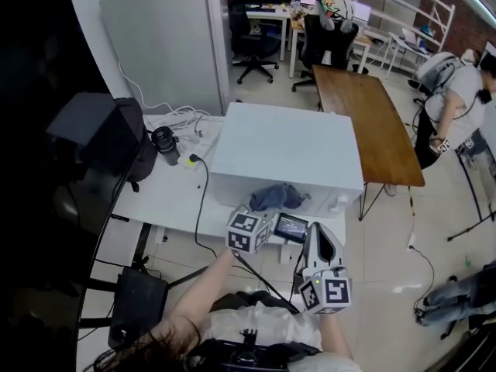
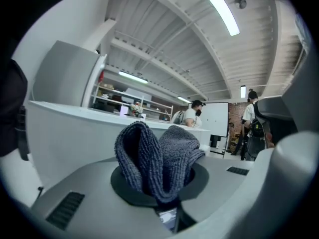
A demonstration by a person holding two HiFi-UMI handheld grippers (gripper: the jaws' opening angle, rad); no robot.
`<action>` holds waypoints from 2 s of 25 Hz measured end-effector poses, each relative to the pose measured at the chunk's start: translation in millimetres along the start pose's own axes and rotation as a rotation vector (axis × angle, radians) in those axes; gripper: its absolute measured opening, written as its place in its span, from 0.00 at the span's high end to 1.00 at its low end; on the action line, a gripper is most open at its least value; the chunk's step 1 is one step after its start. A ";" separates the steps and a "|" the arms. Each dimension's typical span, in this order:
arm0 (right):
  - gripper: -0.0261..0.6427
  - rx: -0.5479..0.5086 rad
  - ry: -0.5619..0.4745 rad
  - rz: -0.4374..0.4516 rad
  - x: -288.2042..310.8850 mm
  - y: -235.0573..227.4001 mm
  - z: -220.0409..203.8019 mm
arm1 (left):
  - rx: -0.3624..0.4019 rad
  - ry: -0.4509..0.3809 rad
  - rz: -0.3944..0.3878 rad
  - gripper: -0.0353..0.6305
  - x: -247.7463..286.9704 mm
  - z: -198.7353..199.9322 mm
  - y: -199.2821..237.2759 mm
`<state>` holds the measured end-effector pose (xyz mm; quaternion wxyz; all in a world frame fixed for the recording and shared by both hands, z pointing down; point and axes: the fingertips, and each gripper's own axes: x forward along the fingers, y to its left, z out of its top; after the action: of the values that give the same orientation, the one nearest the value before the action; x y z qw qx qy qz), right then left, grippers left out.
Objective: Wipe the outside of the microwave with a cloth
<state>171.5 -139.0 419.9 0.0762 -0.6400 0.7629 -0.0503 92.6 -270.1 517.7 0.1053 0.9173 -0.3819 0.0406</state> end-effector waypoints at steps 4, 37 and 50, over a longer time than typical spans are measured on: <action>0.94 0.025 0.013 0.064 10.9 27.8 -6.4 | -0.039 -0.020 0.164 0.88 -49.5 0.6 74.3; 0.94 -0.006 0.048 -0.222 -52.4 -66.7 -13.7 | -0.046 0.117 -0.111 0.88 77.9 -69.5 -88.6; 0.94 0.026 0.076 0.021 0.8 12.6 -30.5 | -0.101 0.096 0.437 0.88 -89.6 -79.8 159.0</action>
<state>153.7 -138.2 447.7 0.0559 -0.6284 0.7713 -0.0838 -82.8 -299.3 607.4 0.1578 0.8033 -0.5677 0.0866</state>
